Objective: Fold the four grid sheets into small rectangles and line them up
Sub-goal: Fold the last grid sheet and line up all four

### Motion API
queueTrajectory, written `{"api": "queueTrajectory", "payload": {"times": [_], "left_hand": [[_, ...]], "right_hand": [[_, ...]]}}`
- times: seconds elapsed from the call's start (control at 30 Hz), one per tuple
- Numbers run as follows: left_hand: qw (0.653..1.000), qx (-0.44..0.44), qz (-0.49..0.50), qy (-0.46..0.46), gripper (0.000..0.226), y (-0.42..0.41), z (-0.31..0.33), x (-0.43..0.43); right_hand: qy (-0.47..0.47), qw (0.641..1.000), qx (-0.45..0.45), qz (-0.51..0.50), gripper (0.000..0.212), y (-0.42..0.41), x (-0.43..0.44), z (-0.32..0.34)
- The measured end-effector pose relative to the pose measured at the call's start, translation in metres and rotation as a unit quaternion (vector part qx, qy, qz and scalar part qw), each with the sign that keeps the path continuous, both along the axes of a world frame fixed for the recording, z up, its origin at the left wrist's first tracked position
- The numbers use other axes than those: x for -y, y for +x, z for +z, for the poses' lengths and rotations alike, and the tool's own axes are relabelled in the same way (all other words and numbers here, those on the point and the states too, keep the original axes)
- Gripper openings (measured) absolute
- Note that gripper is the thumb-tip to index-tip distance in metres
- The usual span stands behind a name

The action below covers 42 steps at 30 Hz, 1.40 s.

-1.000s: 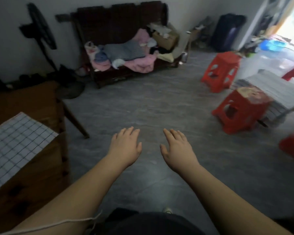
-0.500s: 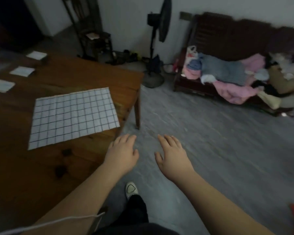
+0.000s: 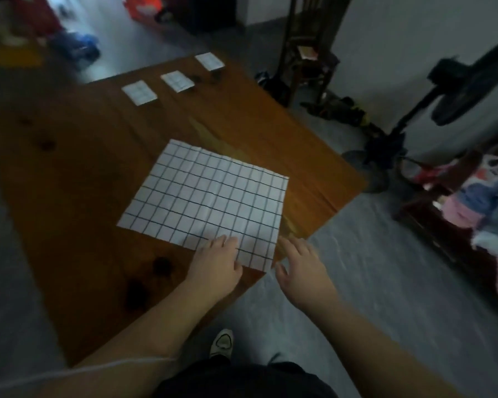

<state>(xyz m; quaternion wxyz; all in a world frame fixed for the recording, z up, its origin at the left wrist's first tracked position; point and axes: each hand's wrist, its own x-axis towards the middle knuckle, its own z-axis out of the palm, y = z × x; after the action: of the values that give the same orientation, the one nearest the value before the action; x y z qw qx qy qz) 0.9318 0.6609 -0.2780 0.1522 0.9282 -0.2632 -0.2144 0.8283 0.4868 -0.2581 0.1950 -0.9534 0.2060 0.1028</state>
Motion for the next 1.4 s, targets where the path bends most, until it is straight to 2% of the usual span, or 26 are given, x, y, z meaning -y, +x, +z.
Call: {"api": "queueTrajectory", "payload": {"times": [0.23, 0.43, 0.53, 0.77, 0.97, 1.23, 1.4], "left_hand": [[0.993, -0.096, 0.072, 0.014, 0.048, 0.018, -0.042, 0.020], [0.979, -0.105, 0.173, 0.041, 0.051, 0.015, -0.062, 0.069], [0.975, -0.105, 0.191, 0.045, 0.052, 0.003, -0.067, 0.093], [0.966, -0.093, 0.229, 0.081, 0.069, -0.016, -0.081, 0.129], [0.966, -0.056, 0.218, 0.128, 0.066, -0.034, -0.093, 0.111], [0.955, -0.025, 0.259, 0.140, 0.053, -0.074, -0.102, 0.045], [0.954, -0.018, 0.282, 0.098, 0.054, -0.106, -0.108, 0.025]], "right_hand": [[0.020, 0.992, -0.028, 0.119, 0.060, 0.080, 0.062, -0.037], [0.007, 0.960, -0.069, 0.272, 0.056, 0.128, 0.126, -0.062], [-0.033, 0.939, -0.083, 0.332, 0.060, 0.158, 0.152, -0.081], [-0.062, 0.909, -0.096, 0.400, 0.066, 0.193, 0.183, -0.106], [-0.063, 0.900, -0.095, 0.420, 0.064, 0.168, 0.194, -0.110], [-0.062, 0.888, -0.067, 0.452, 0.060, 0.084, 0.167, -0.115], [-0.072, 0.882, -0.074, 0.460, 0.064, 0.044, 0.154, -0.122]]}}
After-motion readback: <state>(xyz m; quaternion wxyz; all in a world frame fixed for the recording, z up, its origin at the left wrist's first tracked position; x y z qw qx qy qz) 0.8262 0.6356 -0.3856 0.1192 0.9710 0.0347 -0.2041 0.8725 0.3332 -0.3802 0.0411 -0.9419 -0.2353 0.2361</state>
